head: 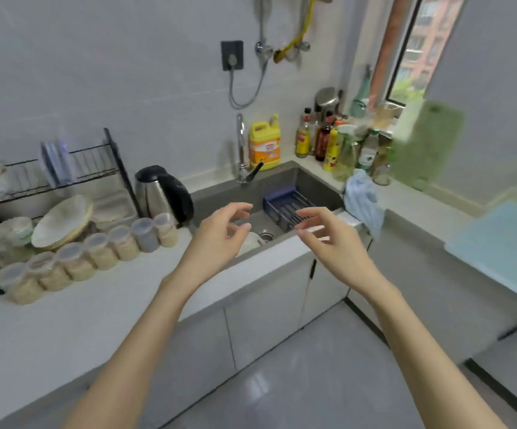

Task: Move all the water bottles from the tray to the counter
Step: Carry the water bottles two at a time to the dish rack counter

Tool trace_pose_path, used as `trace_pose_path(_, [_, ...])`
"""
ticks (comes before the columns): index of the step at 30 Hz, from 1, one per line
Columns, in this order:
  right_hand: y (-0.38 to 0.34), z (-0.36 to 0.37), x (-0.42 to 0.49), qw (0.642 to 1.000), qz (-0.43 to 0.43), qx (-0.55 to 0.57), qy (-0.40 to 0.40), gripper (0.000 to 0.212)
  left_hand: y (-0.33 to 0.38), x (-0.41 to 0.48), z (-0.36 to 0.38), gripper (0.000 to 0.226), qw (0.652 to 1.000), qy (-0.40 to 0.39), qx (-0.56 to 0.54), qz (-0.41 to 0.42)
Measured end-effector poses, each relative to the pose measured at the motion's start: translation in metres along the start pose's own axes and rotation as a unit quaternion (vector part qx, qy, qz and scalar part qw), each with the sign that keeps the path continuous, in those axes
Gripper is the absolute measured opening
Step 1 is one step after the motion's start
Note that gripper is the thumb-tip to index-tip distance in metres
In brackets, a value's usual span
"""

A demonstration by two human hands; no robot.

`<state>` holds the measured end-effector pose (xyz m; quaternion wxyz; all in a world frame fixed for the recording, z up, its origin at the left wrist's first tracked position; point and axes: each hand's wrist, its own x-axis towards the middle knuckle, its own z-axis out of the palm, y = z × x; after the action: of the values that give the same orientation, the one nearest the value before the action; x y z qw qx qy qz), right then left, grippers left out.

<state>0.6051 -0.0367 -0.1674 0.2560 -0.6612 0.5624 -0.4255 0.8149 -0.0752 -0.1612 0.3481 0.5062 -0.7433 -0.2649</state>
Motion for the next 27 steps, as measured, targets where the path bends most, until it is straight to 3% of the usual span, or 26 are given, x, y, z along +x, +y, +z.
trace_pose_path(10, [0.1,-0.248,-0.161,0.969,0.13,-0.059,0.201,0.025,0.198,0.007,0.239,0.035,0.973,-0.17,-0.056,0.148])
trace_pose_path(20, [0.162,-0.436,-0.326,0.896,0.236,-0.102,0.362,0.025,0.389,-0.028,0.446,0.034,0.908,-0.316,-0.128,0.245])
trace_pose_path(27, [0.198,-0.536,-0.41,0.83,0.293,-0.134,0.455,0.028,0.5,-0.052,0.577,0.034,0.839,-0.416,-0.155,0.316])
